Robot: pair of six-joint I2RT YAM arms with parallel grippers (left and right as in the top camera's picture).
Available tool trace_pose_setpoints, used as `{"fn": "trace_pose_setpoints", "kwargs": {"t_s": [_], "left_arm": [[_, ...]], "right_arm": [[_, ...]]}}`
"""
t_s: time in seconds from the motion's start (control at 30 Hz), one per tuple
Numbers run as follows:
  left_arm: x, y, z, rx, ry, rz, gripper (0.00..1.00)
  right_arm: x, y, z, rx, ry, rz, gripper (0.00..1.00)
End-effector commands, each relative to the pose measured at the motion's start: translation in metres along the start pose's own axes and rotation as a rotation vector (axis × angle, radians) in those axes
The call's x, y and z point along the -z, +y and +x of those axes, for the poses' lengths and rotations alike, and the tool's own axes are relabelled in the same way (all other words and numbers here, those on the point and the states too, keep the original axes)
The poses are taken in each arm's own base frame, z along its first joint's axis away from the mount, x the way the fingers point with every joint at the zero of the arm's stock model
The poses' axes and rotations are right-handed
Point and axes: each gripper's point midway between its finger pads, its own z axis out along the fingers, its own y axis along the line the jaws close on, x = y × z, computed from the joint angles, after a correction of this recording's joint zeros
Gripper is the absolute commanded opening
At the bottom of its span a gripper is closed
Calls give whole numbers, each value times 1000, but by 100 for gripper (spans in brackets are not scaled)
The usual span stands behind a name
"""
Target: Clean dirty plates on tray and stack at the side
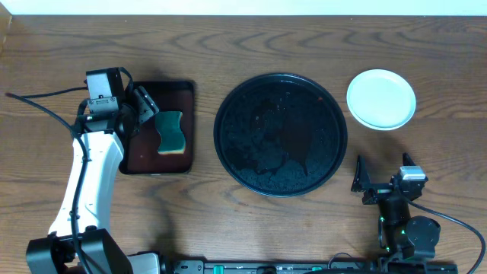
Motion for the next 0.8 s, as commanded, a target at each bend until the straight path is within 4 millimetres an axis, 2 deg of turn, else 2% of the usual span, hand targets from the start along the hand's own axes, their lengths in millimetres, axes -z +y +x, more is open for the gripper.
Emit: {"fn": "trace_pose_setpoints", "kwargs": {"t_s": [0.0,0.13,0.3,0.57,0.67,0.77], "left_arm": [[1,0,-8,7,-16,-9,95],[2,1,-7,3,-13,-11,100],[2,13,17,-23,84,-57,100],[7,10,57,-370,147,69,100],[12,15,75,-425,62,114,100],[16,16,78,-429,-26,136,100]], "right_arm": [[0,-4,0,15,-1,19,99],[0,-4,0,15,-1,19,99],[0,-4,0,15,-1,19,99],[0,-4,0,14,-1,19,99],[0,-4,0,15,-1,19,99],[0,-4,0,15,-1,19,99]]}}
